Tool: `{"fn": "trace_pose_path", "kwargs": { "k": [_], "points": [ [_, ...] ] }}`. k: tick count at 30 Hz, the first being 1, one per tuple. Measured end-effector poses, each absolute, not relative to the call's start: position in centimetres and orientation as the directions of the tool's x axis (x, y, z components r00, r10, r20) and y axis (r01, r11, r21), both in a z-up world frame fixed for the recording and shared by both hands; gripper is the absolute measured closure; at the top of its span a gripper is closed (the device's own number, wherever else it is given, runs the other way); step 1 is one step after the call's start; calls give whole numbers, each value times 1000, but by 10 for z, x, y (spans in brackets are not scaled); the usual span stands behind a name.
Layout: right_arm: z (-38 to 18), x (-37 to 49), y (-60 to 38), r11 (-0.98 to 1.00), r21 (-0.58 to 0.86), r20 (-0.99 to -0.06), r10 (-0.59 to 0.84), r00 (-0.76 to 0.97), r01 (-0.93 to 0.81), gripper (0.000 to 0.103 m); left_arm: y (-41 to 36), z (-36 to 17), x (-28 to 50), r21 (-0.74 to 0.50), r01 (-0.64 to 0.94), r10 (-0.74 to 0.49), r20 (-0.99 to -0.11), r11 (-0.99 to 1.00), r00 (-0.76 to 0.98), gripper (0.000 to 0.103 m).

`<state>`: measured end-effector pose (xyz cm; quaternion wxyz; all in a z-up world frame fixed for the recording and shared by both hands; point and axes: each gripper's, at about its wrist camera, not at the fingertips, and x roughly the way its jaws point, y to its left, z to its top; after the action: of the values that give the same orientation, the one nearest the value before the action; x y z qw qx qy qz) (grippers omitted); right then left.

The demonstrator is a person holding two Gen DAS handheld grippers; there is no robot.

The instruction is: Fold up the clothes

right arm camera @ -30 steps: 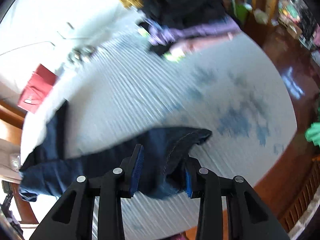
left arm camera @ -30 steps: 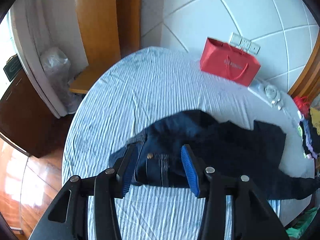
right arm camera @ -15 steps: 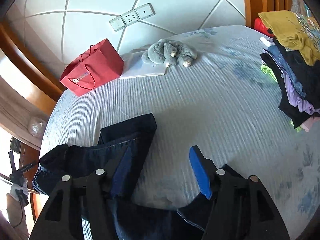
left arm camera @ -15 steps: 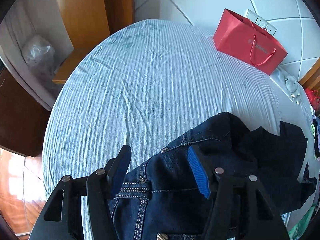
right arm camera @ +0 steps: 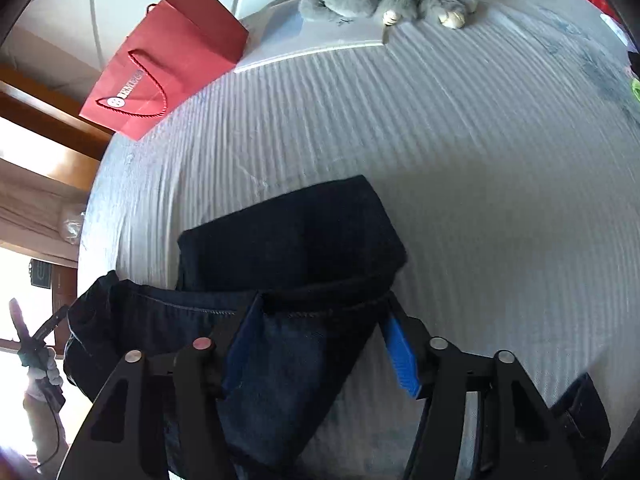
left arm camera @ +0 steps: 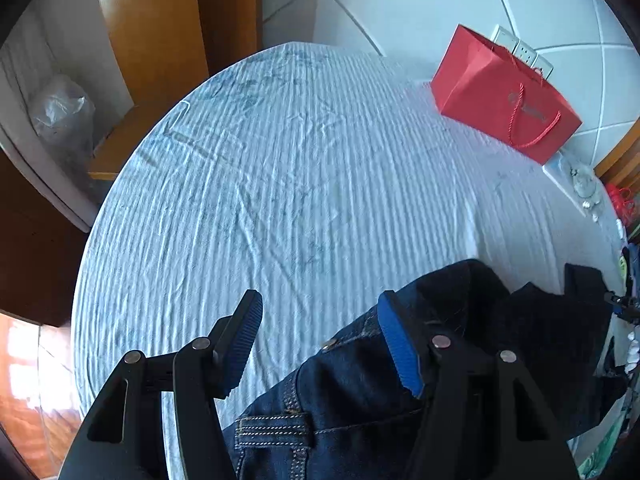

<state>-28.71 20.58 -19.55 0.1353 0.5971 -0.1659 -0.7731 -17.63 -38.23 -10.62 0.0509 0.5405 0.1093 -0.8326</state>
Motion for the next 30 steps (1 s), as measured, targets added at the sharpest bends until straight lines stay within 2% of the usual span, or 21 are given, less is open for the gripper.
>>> {"fn": "trace_pose_path", "kwargs": {
  "k": [1, 3, 4, 5, 8, 9, 15, 17, 19, 21, 24, 26, 28, 30],
  "points": [
    [-195, -287, 201, -907, 420, -876, -413, -248, 28, 64, -382, -106, -181, -148, 201, 54, -910, -968, -411, 41],
    [-193, -287, 193, -905, 422, -872, -424, -244, 61, 81, -369, -124, -191, -141, 166, 79, -939, -976, -335, 43],
    [-191, -286, 190, -908, 413, -875, -416, -249, 69, 86, -360, -132, -193, -130, 148, 79, -947, -980, -310, 60],
    [-185, -284, 188, -908, 412, -868, -417, -267, 77, 87, -351, -135, -191, -151, 127, 106, -946, -980, -307, 90],
    [-149, -270, 196, -889, 448, -811, -447, -377, 90, 93, -316, -127, -171, -44, 58, 22, -943, -997, -333, 97],
    [-132, -261, 202, -880, 464, -779, -458, -428, 97, 94, -307, -119, -160, -56, 37, 40, -937, -998, -348, 103],
    [-22, -175, 259, -865, 491, -614, -428, -663, 104, 94, -269, -70, -70, -151, -24, 147, -896, -988, -419, 103],
    [-15, -146, 277, -871, 488, -637, -397, -661, 54, 94, -264, -66, -55, -116, -19, 114, -898, -993, -424, 103],
    [-26, -120, 296, -892, 452, -698, -337, -632, -23, 95, -270, -56, -50, -136, 9, 118, -886, -991, -448, 103],
    [-50, -93, 321, -896, 425, -766, -281, -578, -128, 95, -281, -48, -57, -106, 57, 67, -880, -993, -470, 102],
    [-99, -56, 350, -890, 357, -864, -200, -463, -282, 96, -307, -45, -81, -112, 94, 53, -876, -989, -479, 90],
    [-119, -38, 364, -885, 326, -892, -173, -418, -331, 96, -324, -50, -101, -116, 110, 51, -881, -987, -471, 63],
    [-122, -30, 375, -859, 360, -890, -200, -409, -363, 94, -341, -61, -124, -114, 132, 43, -893, -985, -449, 56],
    [-116, -29, 375, -856, 359, -888, -191, -417, -372, 93, -357, -77, -138, -112, 171, 33, -913, -979, -406, 55]
  ]
}}
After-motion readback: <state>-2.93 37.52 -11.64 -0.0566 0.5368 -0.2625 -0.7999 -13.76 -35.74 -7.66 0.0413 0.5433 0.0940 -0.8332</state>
